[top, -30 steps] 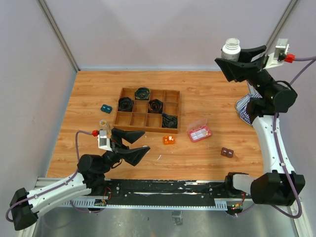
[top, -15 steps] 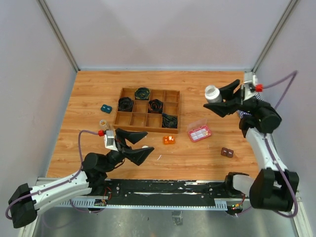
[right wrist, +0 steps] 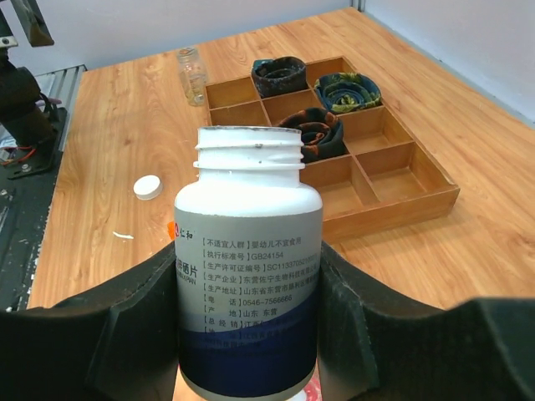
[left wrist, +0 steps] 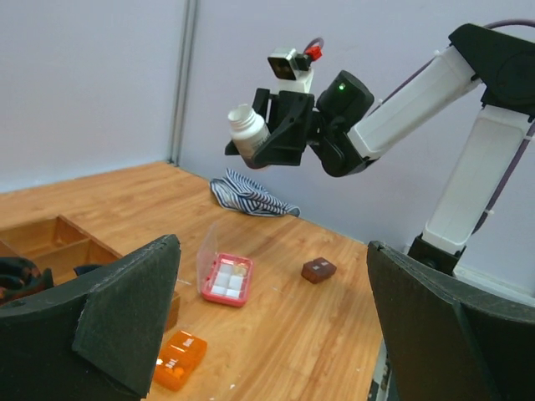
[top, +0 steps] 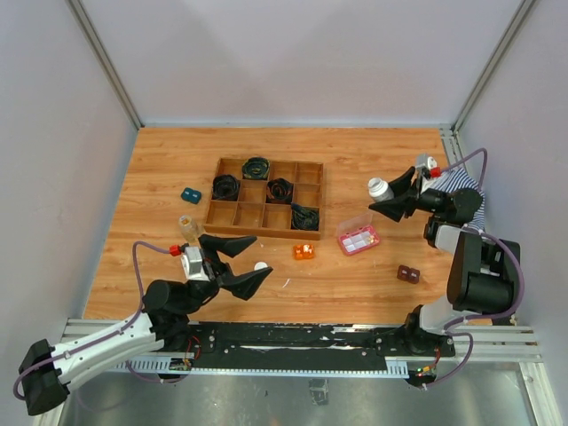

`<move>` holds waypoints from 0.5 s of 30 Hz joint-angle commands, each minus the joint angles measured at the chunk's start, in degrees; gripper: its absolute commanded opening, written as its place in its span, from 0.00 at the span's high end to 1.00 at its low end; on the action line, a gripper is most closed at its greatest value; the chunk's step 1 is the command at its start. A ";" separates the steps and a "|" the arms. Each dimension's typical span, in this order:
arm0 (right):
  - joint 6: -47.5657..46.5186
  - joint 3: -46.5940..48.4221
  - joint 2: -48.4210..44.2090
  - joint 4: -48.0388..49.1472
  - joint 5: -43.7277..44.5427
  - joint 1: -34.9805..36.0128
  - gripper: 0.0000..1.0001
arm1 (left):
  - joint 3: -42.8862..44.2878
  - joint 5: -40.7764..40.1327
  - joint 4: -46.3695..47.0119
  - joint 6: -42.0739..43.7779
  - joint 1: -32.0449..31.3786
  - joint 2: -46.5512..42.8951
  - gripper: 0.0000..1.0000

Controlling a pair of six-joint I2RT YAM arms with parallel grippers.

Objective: Sort the pills into containers
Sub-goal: Pour the pill from the pill bottle.

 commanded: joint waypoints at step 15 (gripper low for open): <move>-35.60 14.51 -10.58 -40.76 27.10 14.16 0.98 | -4.01 -1.03 3.44 3.50 0.22 5.70 0.01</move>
